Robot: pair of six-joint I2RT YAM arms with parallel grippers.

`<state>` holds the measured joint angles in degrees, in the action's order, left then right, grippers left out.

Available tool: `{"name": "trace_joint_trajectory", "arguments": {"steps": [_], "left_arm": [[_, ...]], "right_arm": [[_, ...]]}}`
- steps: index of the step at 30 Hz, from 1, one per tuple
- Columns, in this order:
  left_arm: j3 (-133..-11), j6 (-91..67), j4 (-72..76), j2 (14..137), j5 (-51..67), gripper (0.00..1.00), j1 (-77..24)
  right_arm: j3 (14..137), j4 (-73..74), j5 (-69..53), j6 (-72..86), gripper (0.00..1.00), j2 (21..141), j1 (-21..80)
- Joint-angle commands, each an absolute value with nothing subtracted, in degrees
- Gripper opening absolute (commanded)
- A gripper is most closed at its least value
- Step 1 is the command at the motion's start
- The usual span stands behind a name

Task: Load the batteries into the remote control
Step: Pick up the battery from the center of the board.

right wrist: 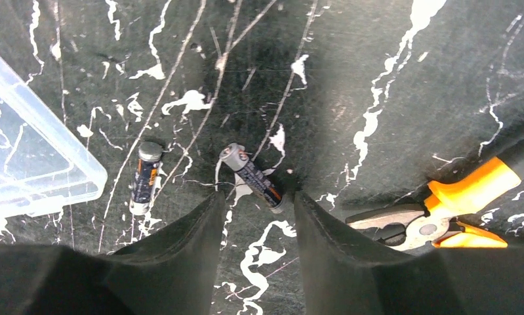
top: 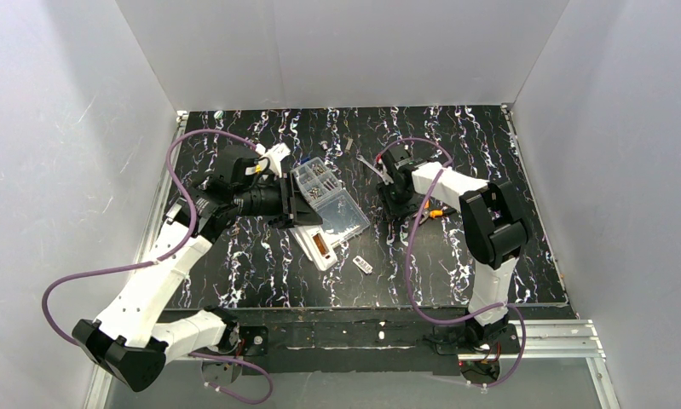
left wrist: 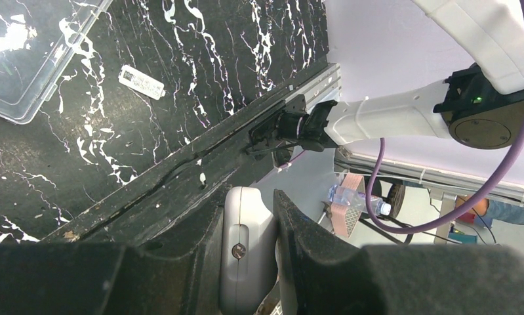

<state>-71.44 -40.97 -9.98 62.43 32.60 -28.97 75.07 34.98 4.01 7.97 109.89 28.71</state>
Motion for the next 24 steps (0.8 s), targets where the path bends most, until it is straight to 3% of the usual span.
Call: {"name": "trace_joint_trajectory", "arguments": {"steps": [1,6,24], "left_arm": [[-70.8,-41.1,-10.4,62.0,34.9,0.0,-28.7],[-71.2,-41.1,-10.4,62.5,35.1,0.0,-28.7],[-72.0,-40.6,-10.4,63.1,34.8,0.0,-28.7]], "right_arm": [[73.4,36.8,4.4,5.4,0.54,111.3,29.4],[74.6,37.0,6.5,3.6,0.54,112.3,29.6],[74.4,35.1,-0.4,3.4,0.18,111.2,29.7]]}}
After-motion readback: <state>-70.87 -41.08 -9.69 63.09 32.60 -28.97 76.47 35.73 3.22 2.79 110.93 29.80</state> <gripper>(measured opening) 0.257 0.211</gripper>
